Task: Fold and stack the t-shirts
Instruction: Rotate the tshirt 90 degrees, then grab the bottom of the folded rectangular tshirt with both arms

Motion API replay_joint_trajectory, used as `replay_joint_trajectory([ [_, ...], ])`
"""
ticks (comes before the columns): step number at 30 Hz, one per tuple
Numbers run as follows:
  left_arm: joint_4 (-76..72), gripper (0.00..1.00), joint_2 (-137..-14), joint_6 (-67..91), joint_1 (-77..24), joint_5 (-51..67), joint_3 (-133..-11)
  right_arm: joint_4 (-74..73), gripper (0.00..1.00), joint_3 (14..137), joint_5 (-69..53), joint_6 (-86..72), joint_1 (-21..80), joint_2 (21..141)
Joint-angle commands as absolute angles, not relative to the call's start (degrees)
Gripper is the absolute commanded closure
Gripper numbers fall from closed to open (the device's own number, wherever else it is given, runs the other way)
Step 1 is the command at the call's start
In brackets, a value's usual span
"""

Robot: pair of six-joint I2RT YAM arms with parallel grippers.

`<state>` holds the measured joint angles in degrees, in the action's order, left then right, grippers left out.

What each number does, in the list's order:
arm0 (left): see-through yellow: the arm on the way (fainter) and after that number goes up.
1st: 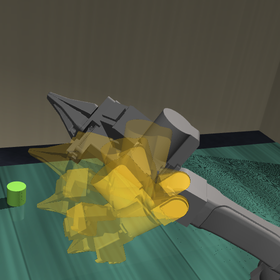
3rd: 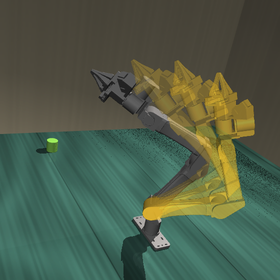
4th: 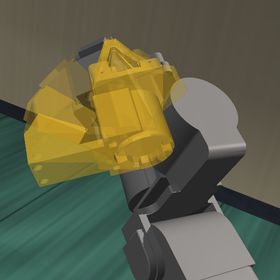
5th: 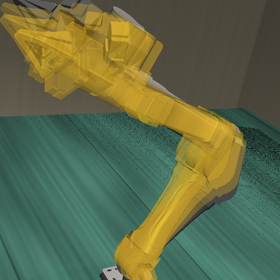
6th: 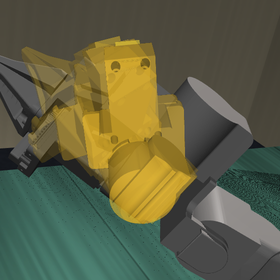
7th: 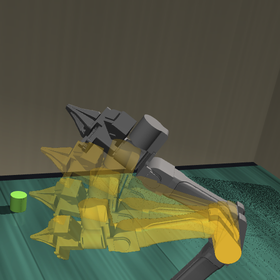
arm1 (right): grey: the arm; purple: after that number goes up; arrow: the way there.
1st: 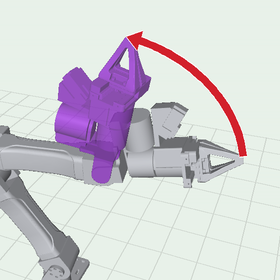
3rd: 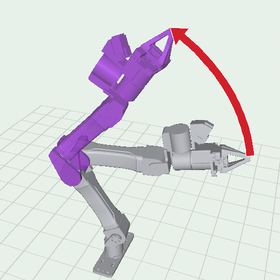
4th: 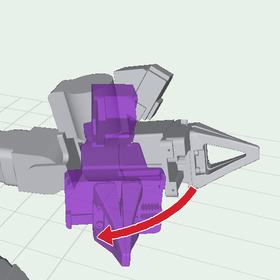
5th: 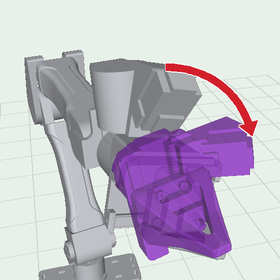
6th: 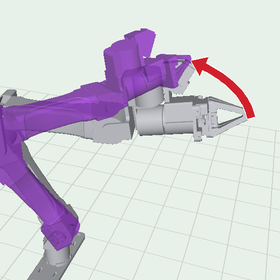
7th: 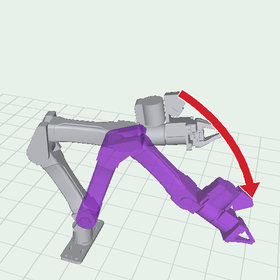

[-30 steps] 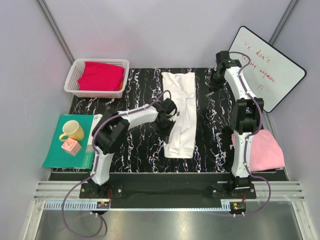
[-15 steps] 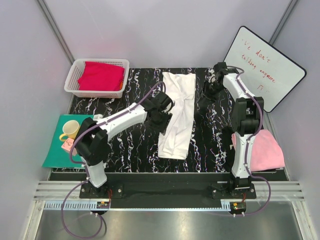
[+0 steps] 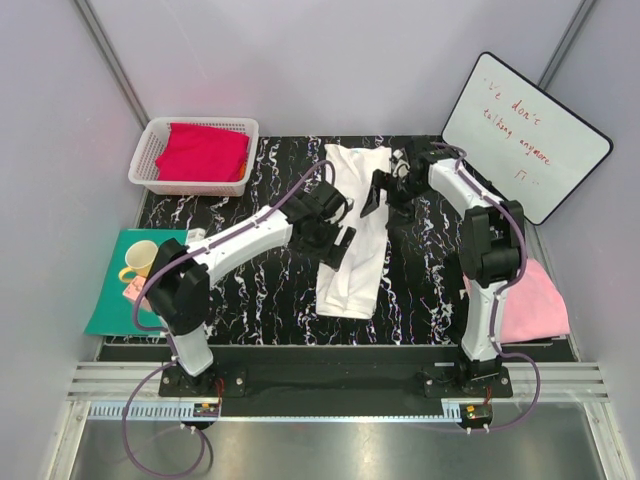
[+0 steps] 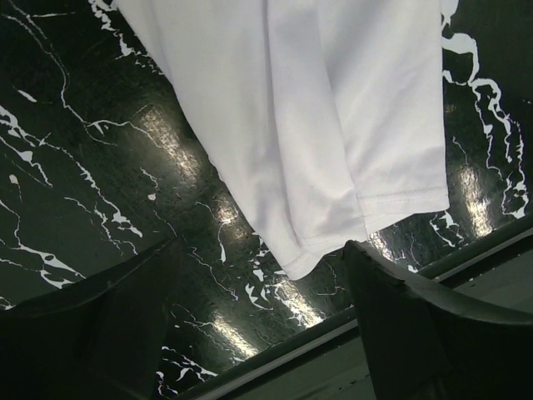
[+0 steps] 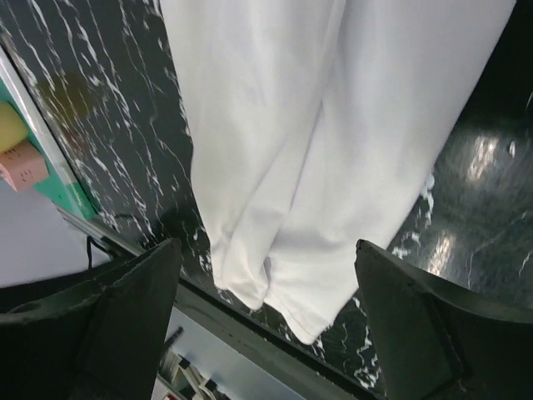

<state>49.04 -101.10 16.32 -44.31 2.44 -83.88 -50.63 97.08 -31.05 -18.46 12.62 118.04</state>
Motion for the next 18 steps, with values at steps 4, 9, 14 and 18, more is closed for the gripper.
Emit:
replay_joint_trajectory([
  [4,48.3,0.22,-104.1,8.9,-47.1,0.4,-87.4,-46.7,0.02,116.0,-32.6,-24.7,11.0,130.0],
  [9,47.9,0.34,-108.3,6.9,-47.3,2.8,-89.3,-49.3,0.02,121.3,-32.9,-27.2,10.2,134.5],
  [14,47.9,0.45,-107.7,7.5,-47.3,4.7,-87.8,-50.6,0.03,115.7,-31.6,-25.4,10.0,128.3],
  [18,47.0,0.31,-105.1,8.1,-47.3,5.6,-84.4,-51.6,0.09,106.0,-32.1,-23.7,10.0,122.0],
])
